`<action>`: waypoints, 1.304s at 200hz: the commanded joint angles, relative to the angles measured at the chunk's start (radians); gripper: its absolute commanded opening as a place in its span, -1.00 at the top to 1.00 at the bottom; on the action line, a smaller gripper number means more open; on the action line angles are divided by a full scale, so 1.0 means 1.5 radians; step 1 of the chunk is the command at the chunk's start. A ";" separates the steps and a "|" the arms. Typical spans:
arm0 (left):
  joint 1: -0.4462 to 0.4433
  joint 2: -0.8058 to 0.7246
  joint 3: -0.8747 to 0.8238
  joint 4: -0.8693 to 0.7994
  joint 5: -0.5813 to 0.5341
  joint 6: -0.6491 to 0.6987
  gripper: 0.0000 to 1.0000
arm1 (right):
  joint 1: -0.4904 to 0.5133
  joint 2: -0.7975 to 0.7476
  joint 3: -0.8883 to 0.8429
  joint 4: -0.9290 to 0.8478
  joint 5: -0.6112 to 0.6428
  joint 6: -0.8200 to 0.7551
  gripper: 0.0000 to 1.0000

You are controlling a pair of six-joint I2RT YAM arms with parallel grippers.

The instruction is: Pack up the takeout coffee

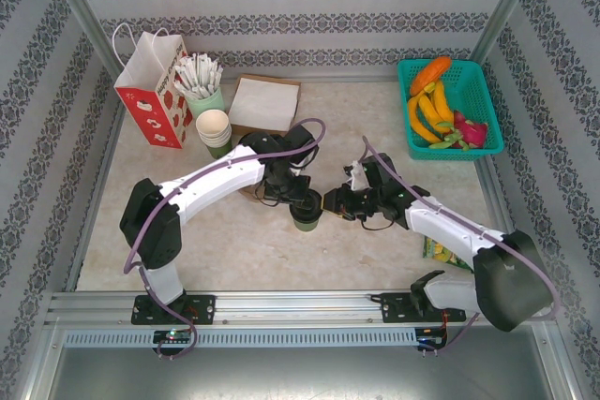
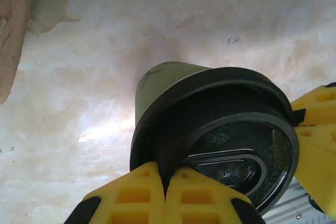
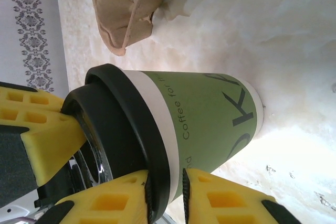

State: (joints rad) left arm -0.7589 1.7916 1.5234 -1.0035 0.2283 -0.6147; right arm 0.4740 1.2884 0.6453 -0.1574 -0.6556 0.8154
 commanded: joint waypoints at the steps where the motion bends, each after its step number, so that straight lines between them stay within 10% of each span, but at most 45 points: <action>1: 0.024 0.081 -0.093 -0.016 0.020 -0.018 1.00 | 0.017 0.097 -0.046 -0.189 0.134 -0.005 0.49; 50: 0.028 0.117 -0.146 -0.036 0.050 0.023 1.00 | 0.037 0.139 -0.041 -0.262 0.172 -0.039 0.48; 111: 0.026 0.047 0.042 -0.085 -0.048 0.125 1.00 | -0.021 0.004 0.077 -0.084 -0.013 0.002 0.22; 261: 0.002 0.087 0.109 -0.110 -0.032 0.145 1.00 | -0.021 0.166 0.147 -0.108 -0.034 -0.031 0.22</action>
State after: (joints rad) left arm -0.7406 1.8896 1.6894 -1.1370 0.1886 -0.4072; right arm 0.4213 1.5177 0.8986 -0.2676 -0.7052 0.7887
